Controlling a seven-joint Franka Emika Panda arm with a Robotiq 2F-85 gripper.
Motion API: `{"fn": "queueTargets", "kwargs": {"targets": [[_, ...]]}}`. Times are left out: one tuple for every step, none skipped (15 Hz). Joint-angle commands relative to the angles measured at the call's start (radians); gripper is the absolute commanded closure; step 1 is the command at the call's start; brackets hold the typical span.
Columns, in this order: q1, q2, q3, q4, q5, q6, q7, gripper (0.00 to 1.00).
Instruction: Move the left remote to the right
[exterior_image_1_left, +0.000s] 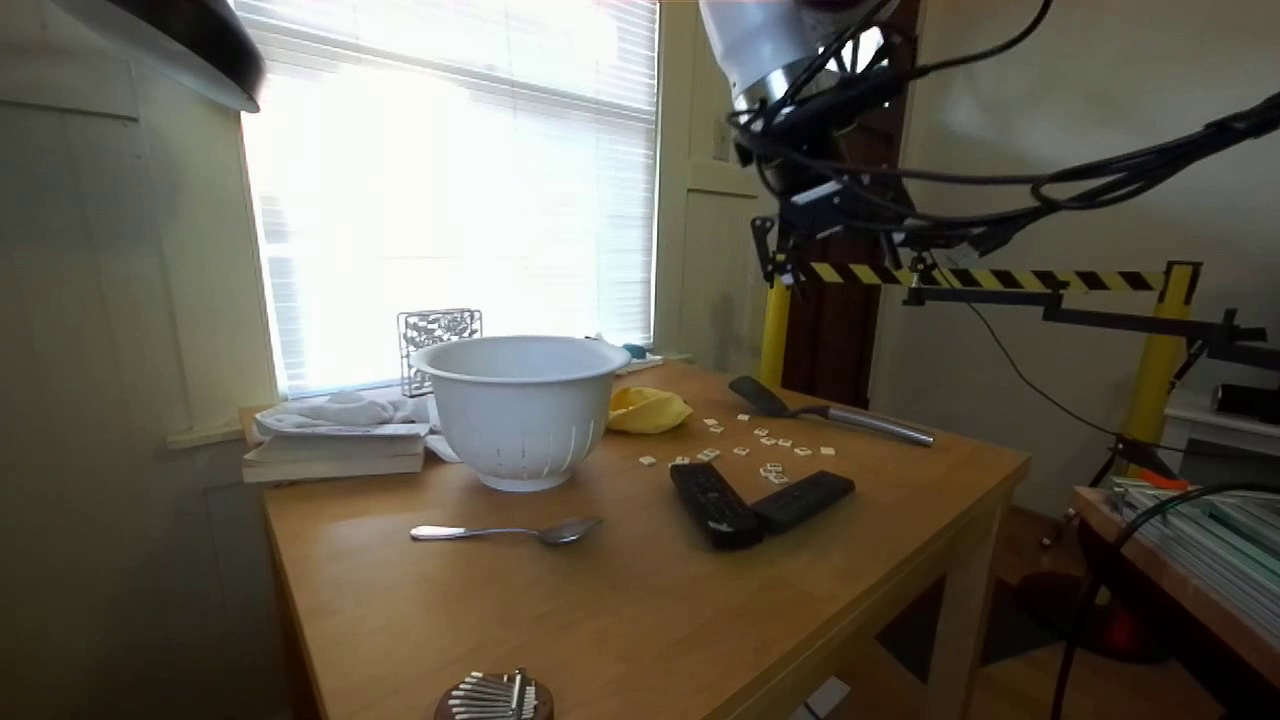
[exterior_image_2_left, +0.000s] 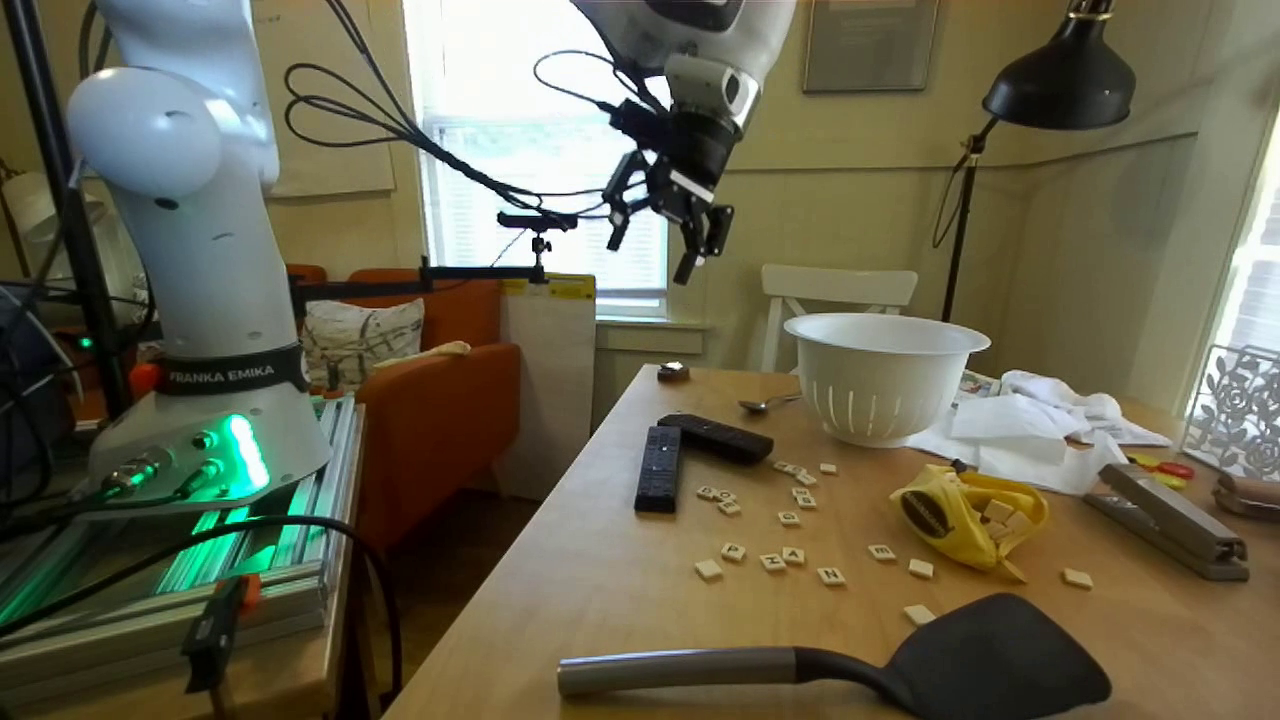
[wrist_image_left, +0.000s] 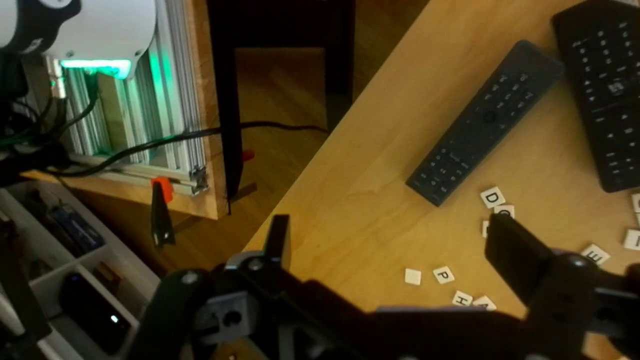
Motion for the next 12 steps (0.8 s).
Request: {"fn": "queueTargets", "kwargs": {"targets": [[-0.039, -0.160, 0.038, -0.009, -0.068, -0.106, -0.193, 0.00], [-0.044, -0.186, 0.044, -0.002, -0.078, -0.126, -0.248, 0.00], [-0.051, -0.213, 0.049, 0.000, -0.083, -0.144, -0.310, 0.00], [-0.057, -0.233, 0.054, 0.004, -0.085, -0.157, -0.369, 0.00], [-0.062, -0.250, 0.058, 0.006, -0.086, -0.163, -0.428, 0.00], [-0.066, -0.263, 0.062, 0.006, -0.086, -0.166, -0.487, 0.00], [-0.070, -0.269, 0.065, 0.008, -0.084, -0.161, -0.546, 0.00], [-0.071, -0.271, 0.069, 0.009, -0.078, -0.151, -0.601, 0.00], [-0.070, -0.269, 0.073, 0.013, -0.069, -0.147, -0.654, 0.00], [-0.087, -0.260, 0.082, 0.009, -0.060, -0.147, -0.569, 0.00], [-0.087, -0.261, 0.085, 0.009, -0.060, -0.146, -0.605, 0.00], [-0.086, -0.261, 0.087, 0.009, -0.060, -0.146, -0.621, 0.00]]}}
